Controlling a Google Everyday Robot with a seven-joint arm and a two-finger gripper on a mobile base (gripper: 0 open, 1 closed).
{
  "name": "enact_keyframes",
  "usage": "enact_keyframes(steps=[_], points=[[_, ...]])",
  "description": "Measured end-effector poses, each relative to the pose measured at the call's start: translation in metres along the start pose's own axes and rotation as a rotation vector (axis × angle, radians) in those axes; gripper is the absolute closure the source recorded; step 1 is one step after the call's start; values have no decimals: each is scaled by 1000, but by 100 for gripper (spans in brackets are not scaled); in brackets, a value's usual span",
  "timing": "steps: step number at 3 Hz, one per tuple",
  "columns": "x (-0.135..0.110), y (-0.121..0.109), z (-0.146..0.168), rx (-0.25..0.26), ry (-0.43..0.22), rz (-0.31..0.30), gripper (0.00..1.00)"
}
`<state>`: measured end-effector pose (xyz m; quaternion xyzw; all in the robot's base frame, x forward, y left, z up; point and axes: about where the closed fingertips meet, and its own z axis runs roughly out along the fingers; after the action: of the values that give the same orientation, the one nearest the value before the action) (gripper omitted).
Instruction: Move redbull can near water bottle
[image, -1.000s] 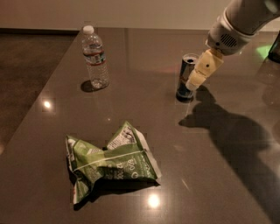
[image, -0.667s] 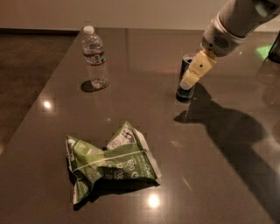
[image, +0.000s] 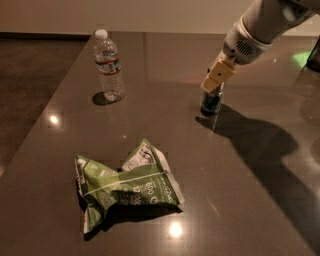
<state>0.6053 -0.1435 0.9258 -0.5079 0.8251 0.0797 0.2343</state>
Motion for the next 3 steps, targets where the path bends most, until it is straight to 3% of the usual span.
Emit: enact_keyframes(steps=[1, 2, 3], points=[[-18, 7, -1, -18, -28, -28, 75], [-51, 24, 8, -75, -68, -81, 97], [-87, 50, 26, -153, -107, -151, 100]])
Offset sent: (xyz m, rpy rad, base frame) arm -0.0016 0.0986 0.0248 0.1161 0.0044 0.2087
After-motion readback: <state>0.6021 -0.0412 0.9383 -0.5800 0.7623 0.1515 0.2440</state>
